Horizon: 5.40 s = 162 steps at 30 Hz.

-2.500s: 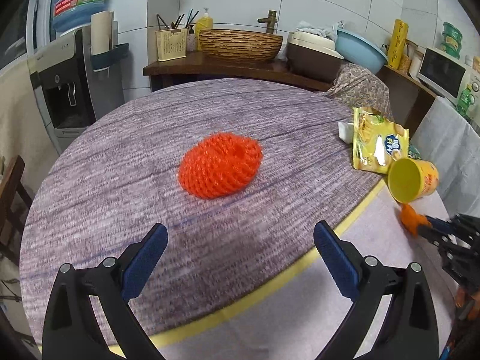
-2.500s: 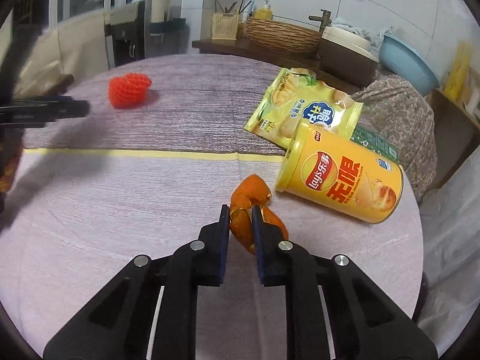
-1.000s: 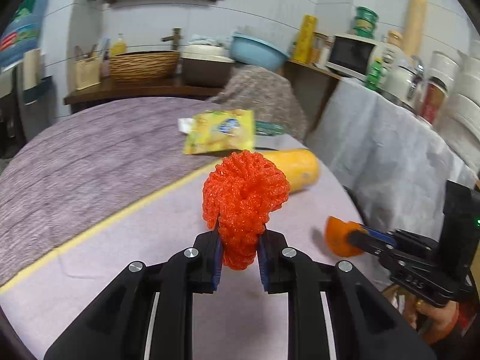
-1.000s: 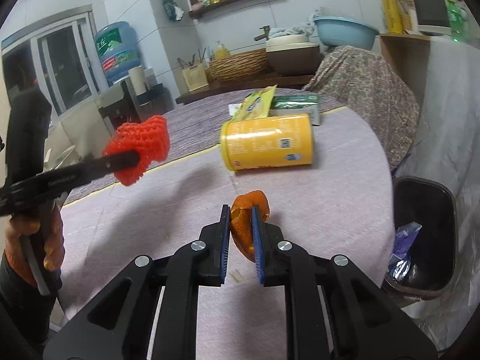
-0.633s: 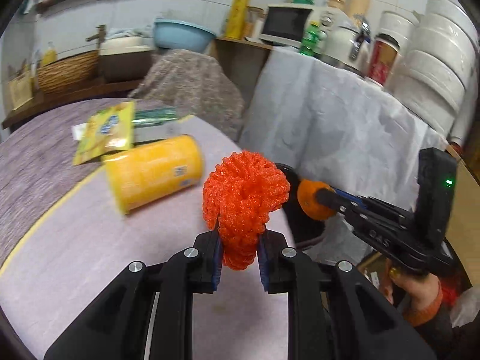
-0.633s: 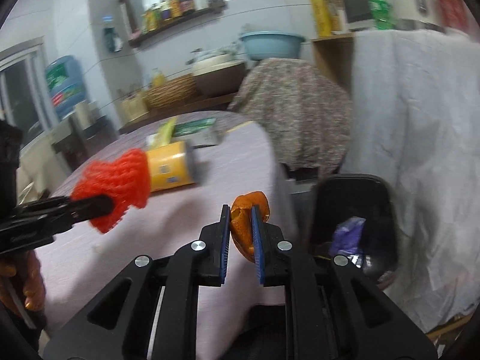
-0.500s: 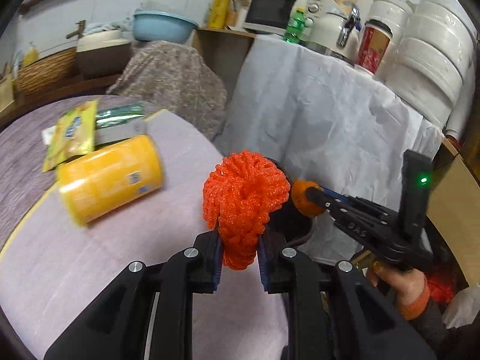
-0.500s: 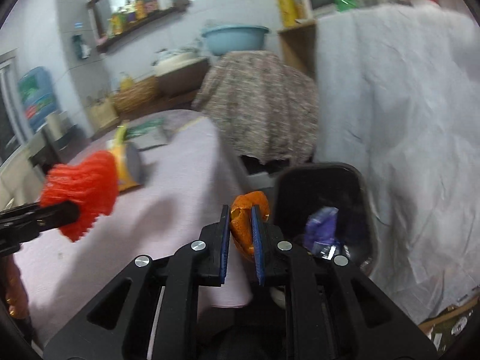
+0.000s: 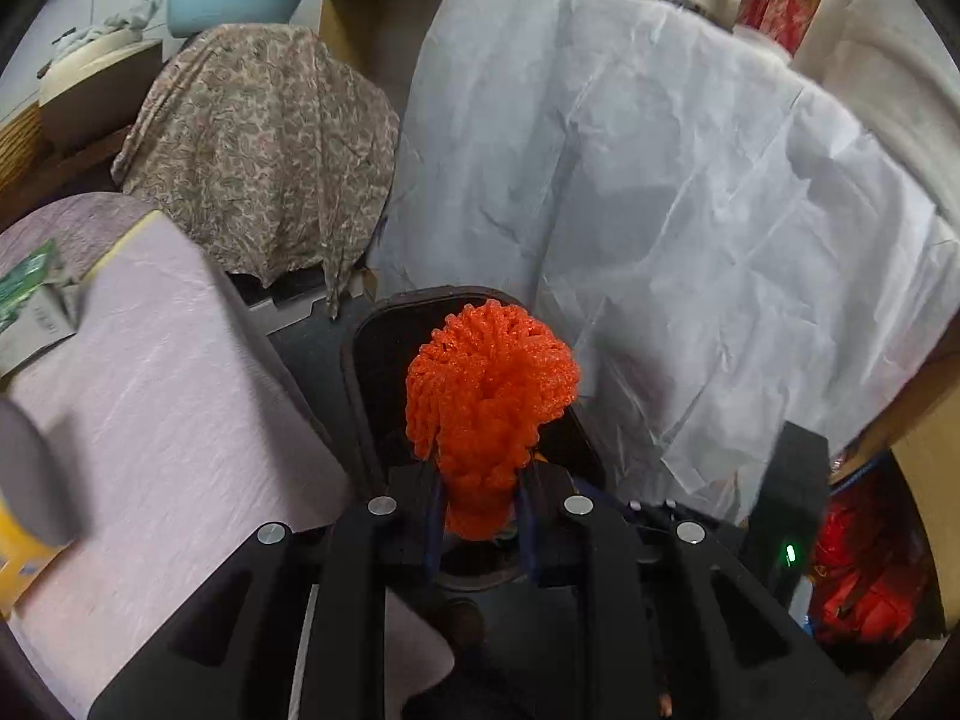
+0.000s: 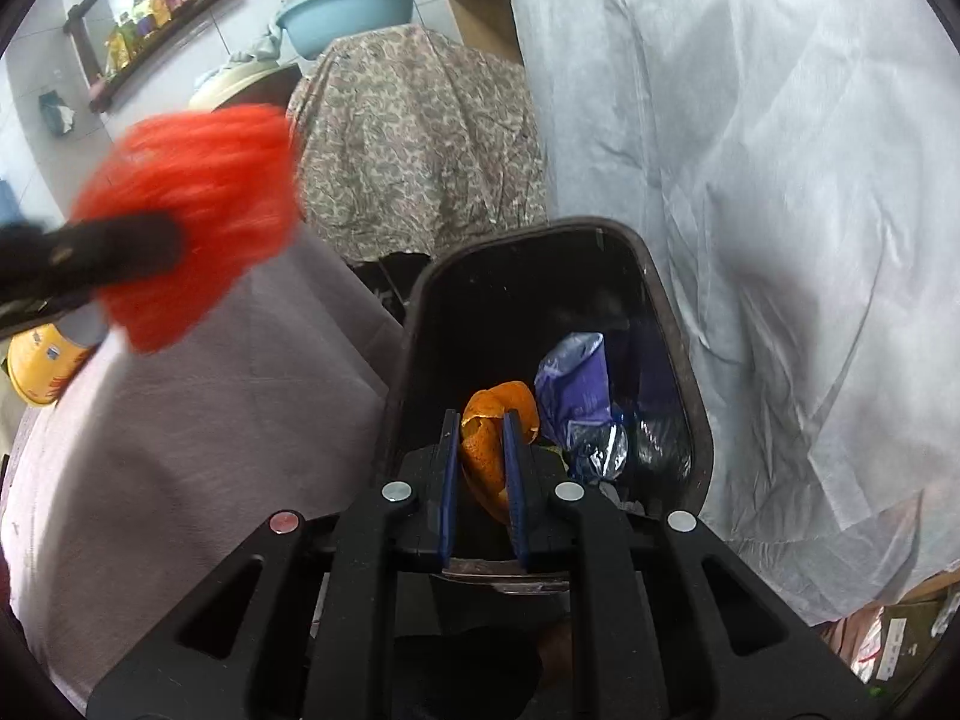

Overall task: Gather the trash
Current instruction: 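Carry peel and red scrubber over the black bin and open both tools, then grasp the yellow Lay's chip can with the left tool, then grasp the yellow chip bag with the right tool while the left tool holds the can, then carry can and chip bag over the bin and open both tools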

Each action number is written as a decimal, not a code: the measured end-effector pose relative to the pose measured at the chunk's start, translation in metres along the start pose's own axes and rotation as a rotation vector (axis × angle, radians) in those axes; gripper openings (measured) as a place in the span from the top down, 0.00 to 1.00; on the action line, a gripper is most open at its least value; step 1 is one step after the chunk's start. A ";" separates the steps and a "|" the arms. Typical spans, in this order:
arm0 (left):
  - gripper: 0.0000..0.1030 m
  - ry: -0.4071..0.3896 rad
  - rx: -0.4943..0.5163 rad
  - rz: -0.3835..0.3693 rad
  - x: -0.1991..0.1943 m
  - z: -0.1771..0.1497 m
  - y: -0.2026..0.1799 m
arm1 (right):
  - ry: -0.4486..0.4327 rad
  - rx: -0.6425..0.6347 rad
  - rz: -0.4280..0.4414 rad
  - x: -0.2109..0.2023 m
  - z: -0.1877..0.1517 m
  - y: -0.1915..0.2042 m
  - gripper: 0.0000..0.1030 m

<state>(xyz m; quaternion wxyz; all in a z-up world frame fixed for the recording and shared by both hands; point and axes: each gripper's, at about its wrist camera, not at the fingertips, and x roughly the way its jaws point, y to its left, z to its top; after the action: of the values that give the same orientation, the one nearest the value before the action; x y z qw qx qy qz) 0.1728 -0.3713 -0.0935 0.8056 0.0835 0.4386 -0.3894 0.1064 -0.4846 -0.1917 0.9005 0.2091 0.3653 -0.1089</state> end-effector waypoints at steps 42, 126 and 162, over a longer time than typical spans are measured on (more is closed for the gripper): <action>0.05 -0.242 0.129 0.002 -0.164 -0.053 0.044 | -0.095 -0.141 0.070 -0.067 0.006 0.078 0.19; 0.32 -0.237 -0.121 0.269 -0.240 -0.149 0.217 | 0.276 -0.163 0.550 0.082 0.105 0.327 0.62; 0.32 -0.297 0.020 0.067 -0.191 -0.097 0.099 | -0.137 -0.217 0.409 -0.126 0.055 0.155 0.98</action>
<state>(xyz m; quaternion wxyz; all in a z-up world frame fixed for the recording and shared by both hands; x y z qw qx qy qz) 0.1203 -0.1521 -0.0245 0.8733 0.0477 0.3078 -0.3746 0.1048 -0.3666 -0.0222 0.9438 0.1727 0.2628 0.1015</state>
